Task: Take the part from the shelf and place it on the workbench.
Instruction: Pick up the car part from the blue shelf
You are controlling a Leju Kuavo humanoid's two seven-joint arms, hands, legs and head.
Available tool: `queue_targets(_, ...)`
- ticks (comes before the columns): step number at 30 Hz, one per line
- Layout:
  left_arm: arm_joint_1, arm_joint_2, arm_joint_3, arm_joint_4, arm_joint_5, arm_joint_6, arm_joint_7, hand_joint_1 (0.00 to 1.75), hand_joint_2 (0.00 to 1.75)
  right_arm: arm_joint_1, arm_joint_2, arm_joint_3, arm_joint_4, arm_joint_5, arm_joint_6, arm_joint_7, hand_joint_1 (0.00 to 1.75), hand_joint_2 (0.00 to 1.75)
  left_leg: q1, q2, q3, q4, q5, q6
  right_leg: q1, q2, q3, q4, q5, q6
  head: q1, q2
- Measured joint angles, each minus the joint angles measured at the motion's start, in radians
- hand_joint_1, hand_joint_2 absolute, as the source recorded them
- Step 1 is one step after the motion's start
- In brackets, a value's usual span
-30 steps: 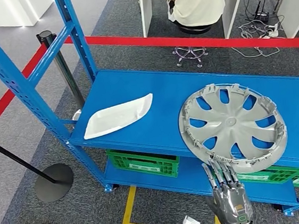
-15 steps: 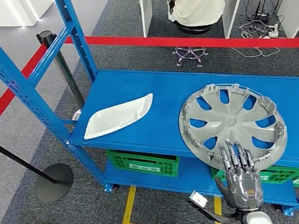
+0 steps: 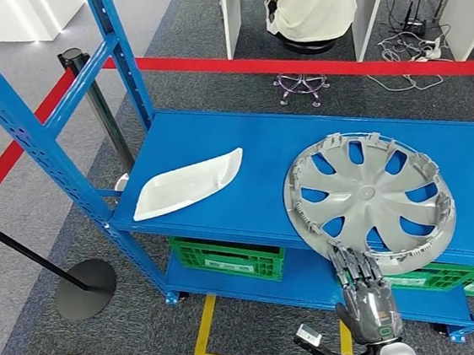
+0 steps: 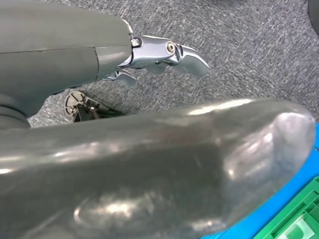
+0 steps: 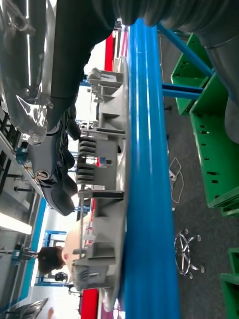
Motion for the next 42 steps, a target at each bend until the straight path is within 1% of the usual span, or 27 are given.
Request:
queue_targets(5,0.0,0.0,0.001,0.0,-0.007,-0.003,0.0,0.0,0.0,0.003,0.022,-0.037,0.019,0.0,0.002,-0.03,0.0,1.75,0.0,0.0,0.0,0.0,0.0,0.0,0.0,0.0,0.0,0.0,0.0,0.0,0.0,0.0)
queue_targets(10,0.0,0.0,0.001,0.0,-0.014,-0.003,0.0,0.0,0.0,-0.006,0.029,-0.061,0.031,0.0,-0.003,-0.01,0.0,1.75,0.0,0.0,0.0,0.0,0.0,0.0,0.0,0.0,0.0,0.0,0.0,0.0,0.0,0.0)
queue_targets(12,0.0,0.0,0.002,0.0,-0.015,-0.002,0.0,0.0,0.0,-0.009,0.028,-0.063,0.023,0.0,-0.003,0.03,0.0,1.75,0.0,0.0,0.0,0.0,0.0,0.0,0.0,0.0,0.0,0.0,0.0,0.0,0.0,0.0)
queue_targets(14,0.0,0.0,0.003,0.0,-0.017,-0.001,0.0,0.0,0.0,-0.017,0.02,-0.056,0.0,0.0,-0.003,0.088,0.0,1.75,0.0,0.0,0.0,0.0,0.0,0.0,0.0,0.0,0.0,0.0,0.0,0.0,0.0,0.0)
queue_targets(19,0.0,0.0,0.007,0.0,-0.02,0.004,0.0,0.0,0.0,-0.058,-0.032,0.004,-0.068,0.001,-0.004,0.228,0.0,1.75,0.0,0.0,0.0,0.0,0.0,0.0,0.0,0.0,0.0,0.0,0.001,0.0,0.0,0.0)
queue_targets(22,-0.001,0.0,0.008,0.0,-0.021,0.004,0.0,0.0,0.0,-0.08,-0.061,0.054,-0.091,0.001,-0.004,0.281,0.0,1.75,0.0,0.0,0.0,0.0,0.0,0.0,0.0,0.0,0.0,0.0,0.001,0.0,0.0,0.0)
queue_targets(24,-0.001,0.0,0.008,0.0,-0.022,0.004,0.0,0.0,0.0,-0.091,-0.075,0.082,-0.1,0.001,-0.004,0.297,0.0,1.75,0.0,0.0,0.0,0.0,0.0,0.0,0.0,0.0,0.0,0.0,0.001,0.0,0.0,0.0)
queue_targets(29,-0.001,0.0,0.008,0.0,-0.023,0.004,0.0,0.0,0.0,-0.105,-0.093,0.12,-0.112,0.001,-0.004,0.311,0.0,1.75,0.0,0.0,0.0,0.0,0.0,0.0,0.0,0.0,0.0,0.0,0.0,0.0,0.0,0.0)
queue_targets(34,-0.001,0.0,0.008,0.0,-0.029,0.002,0.0,0.0,0.0,-0.109,-0.097,0.15,-0.112,0.001,-0.004,0.322,0.0,1.75,0.0,0.0,0.0,0.0,0.0,0.0,0.0,0.0,0.0,0.0,0.0,0.0,0.0,0.0)
queue_targets(37,-0.001,-0.001,0.008,0.0,-0.032,0.001,-0.001,0.0,0.0,-0.105,-0.095,0.154,-0.104,0.001,-0.004,0.281,0.0,1.75,0.0,0.0,0.0,0.0,0.0,0.0,0.0,0.0,0.0,0.0,0.001,0.0,0.0,0.0)
queue_targets(42,-0.001,-0.002,0.009,0.0,-0.039,-0.003,-0.002,0.0,0.0,-0.08,-0.065,0.105,-0.063,0.001,-0.003,0.155,0.0,1.75,0.0,0.0,0.0,0.0,0.0,0.0,0.0,0.0,0.0,0.0,0.0,0.0,0.0,0.0)
